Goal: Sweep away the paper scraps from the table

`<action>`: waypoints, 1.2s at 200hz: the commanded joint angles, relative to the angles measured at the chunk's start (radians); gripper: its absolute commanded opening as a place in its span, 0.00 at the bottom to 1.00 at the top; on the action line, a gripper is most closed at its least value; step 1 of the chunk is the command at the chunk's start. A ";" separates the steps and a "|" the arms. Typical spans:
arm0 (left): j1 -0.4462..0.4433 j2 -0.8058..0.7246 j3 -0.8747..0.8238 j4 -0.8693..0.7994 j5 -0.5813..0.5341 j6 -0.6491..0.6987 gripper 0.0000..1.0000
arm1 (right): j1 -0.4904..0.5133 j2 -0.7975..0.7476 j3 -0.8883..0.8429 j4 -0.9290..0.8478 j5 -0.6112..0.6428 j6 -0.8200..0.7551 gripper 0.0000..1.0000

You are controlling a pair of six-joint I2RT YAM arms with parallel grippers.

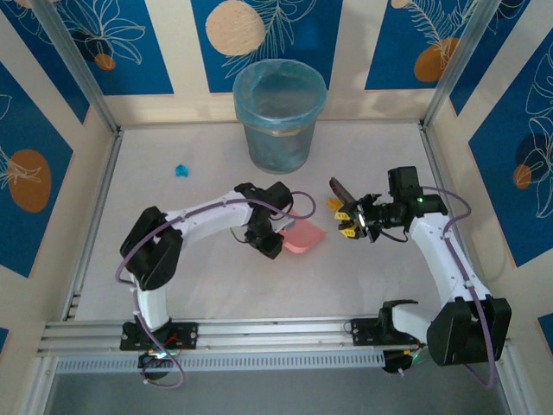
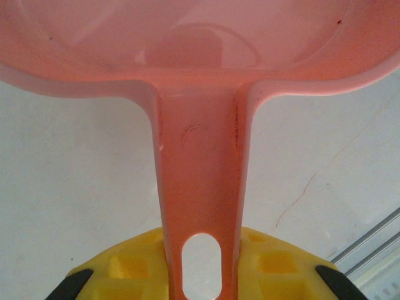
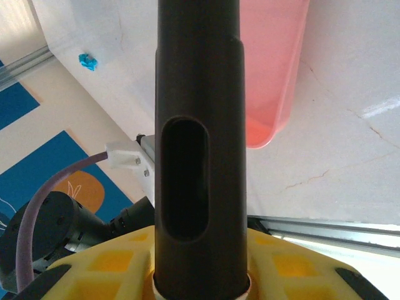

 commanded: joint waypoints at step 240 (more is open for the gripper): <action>-0.032 0.278 0.292 -0.045 -0.166 -0.004 0.00 | 0.113 0.302 0.201 -0.397 0.309 -0.462 0.00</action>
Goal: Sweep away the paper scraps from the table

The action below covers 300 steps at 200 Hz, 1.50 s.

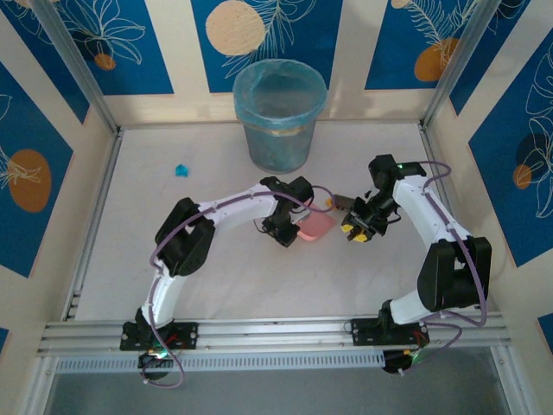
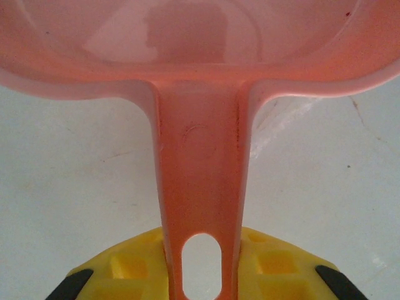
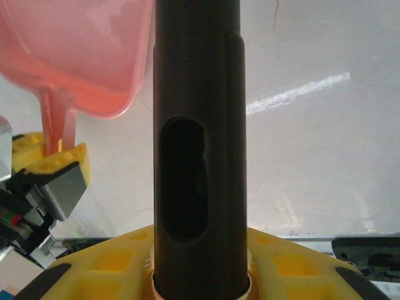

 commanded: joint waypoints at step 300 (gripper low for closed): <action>-0.010 -0.224 -0.155 0.163 -0.090 -0.022 0.00 | -0.348 -0.531 -0.141 -0.031 -0.187 0.126 0.00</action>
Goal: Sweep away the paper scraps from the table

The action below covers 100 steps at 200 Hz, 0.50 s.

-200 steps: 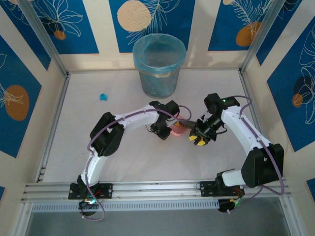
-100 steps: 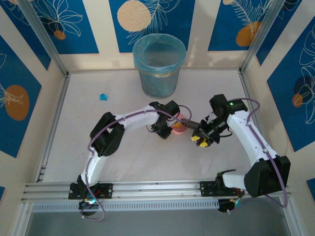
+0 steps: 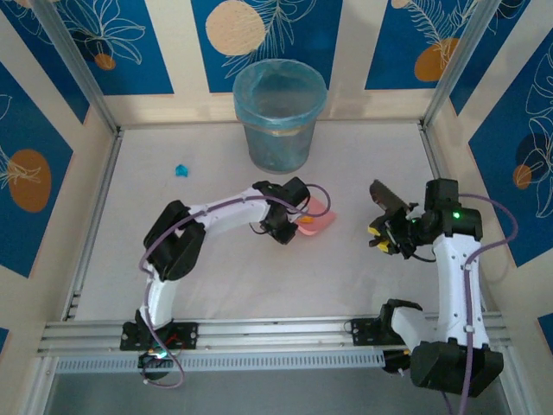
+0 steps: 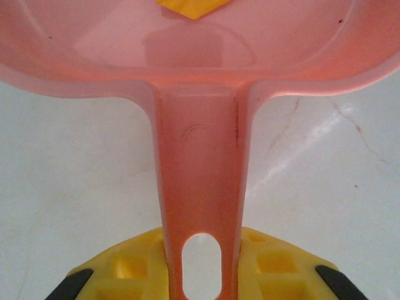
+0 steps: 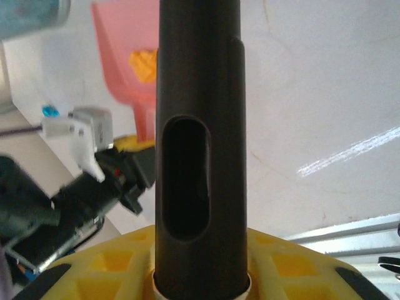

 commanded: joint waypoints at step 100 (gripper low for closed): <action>-0.007 -0.305 0.080 -0.124 -0.089 -0.021 0.00 | 0.151 -0.013 -0.159 0.164 -0.007 0.170 0.00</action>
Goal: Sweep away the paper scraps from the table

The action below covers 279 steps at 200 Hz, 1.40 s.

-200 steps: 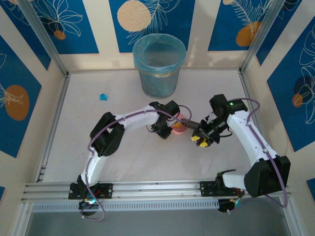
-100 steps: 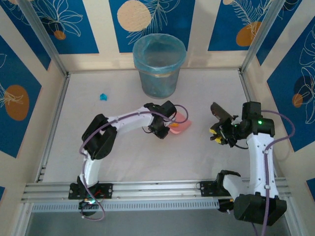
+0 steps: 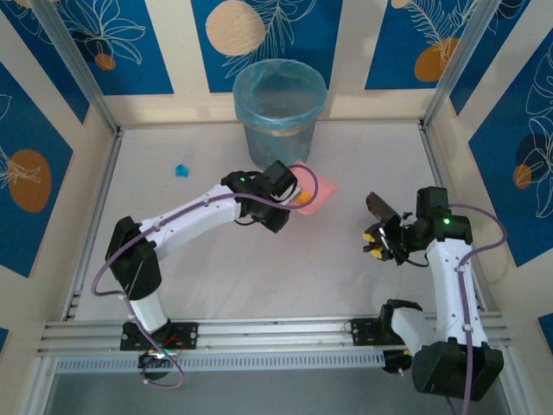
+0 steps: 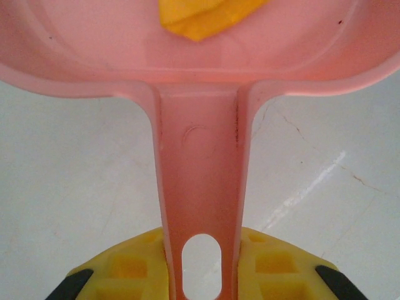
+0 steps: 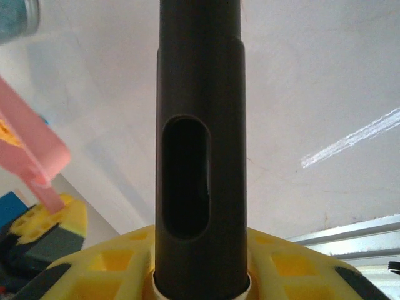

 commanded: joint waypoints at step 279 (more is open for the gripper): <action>0.393 0.244 0.672 0.162 0.661 -0.663 0.00 | 0.916 0.633 0.319 0.147 0.199 0.009 0.00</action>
